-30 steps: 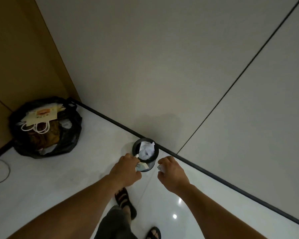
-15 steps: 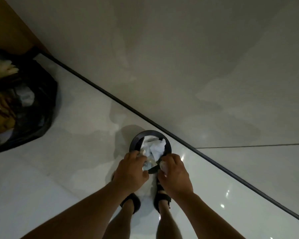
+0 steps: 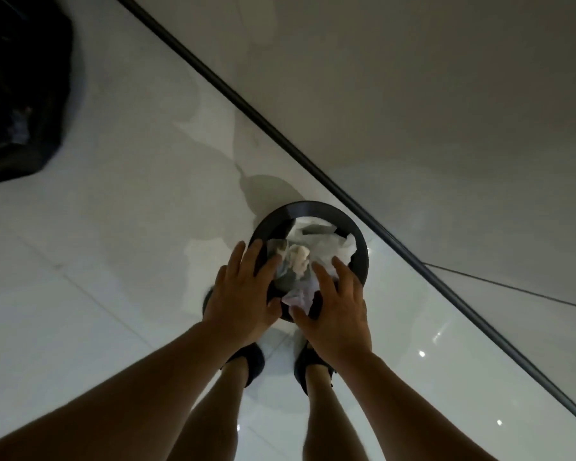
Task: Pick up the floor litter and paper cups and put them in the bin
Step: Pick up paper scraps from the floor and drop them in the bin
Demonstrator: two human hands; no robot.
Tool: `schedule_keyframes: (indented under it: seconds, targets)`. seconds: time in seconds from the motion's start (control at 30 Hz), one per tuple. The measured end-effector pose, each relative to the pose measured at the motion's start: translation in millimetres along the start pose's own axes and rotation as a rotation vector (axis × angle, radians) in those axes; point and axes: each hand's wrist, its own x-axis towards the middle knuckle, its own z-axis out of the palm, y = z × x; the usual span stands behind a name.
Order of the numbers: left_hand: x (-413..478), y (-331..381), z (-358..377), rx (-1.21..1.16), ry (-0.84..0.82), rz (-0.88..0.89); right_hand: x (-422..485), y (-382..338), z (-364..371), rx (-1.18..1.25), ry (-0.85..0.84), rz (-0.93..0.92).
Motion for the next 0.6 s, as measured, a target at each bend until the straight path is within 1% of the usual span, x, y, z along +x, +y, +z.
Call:
schedule_keyframes:
  seconds: [0.1, 0.17, 0.23, 0.3, 0.4, 0.5, 0.6]
  targets:
    - [-15.7, 6.4, -33.6, -0.025, -0.002, -0.044, -14.3, -15.9, -27.8, -0.041, -0.013, -0.041]
    - [-29.0, 13.2, -64.1, -0.059, 0.025, -0.075, -23.0, -30.0, -54.3, -0.071, -0.028, -0.086]
    - [-46.4, 21.6, -94.5, -0.085, 0.043, -0.104, -30.9, -45.5, -84.2, -0.095, -0.026, -0.153]
    - [-71.4, 30.0, -123.7, -0.106, 0.061, -0.162, -40.8, -63.3, -115.1, -0.175, -0.034, -0.242]
    - [-121.1, 42.4, -162.5, -0.157, 0.11, -0.266, -65.3, -94.9, -158.9, -0.276, -0.057, -0.363]
    - [-182.4, 56.7, -189.8, -0.227, 0.175, -0.381, -99.3, -131.0, -197.1, -0.307, -0.065, -0.507]
    - [-249.7, 68.1, -208.9, -0.274, 0.234, -0.499, -136.3, -168.8, -225.9, -0.445, -0.129, -0.615]
